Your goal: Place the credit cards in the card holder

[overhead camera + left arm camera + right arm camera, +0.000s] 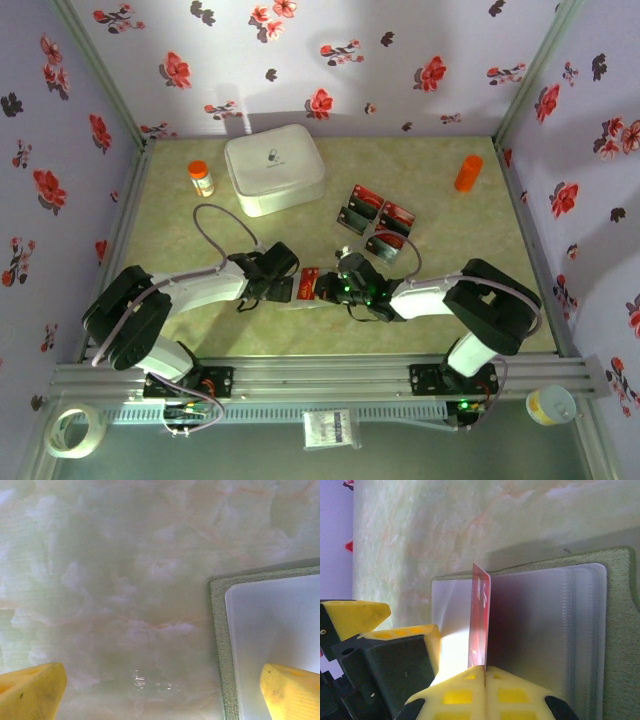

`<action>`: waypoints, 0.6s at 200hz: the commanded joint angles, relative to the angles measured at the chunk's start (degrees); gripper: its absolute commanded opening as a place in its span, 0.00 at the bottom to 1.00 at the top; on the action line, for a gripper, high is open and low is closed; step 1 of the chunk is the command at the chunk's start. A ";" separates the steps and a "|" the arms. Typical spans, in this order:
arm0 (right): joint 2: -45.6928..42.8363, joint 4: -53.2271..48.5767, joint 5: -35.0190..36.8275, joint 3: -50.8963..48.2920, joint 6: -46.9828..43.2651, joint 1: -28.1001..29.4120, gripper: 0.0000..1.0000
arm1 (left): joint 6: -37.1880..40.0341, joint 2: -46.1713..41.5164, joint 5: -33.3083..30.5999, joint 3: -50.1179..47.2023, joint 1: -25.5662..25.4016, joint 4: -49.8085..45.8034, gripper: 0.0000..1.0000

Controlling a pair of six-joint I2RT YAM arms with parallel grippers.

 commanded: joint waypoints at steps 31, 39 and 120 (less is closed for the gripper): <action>0.42 -4.18 -1.42 -0.06 0.13 0.67 0.00 | -0.13 -0.19 -2.70 0.53 -0.35 -2.69 1.00; 0.24 -4.61 -1.40 -0.07 0.10 0.63 0.00 | -0.10 -0.22 -2.71 0.53 -0.32 -2.68 1.00; 0.86 -8.61 -3.07 1.09 -0.90 0.63 0.00 | 0.06 0.09 -2.81 0.70 -0.35 -2.54 1.00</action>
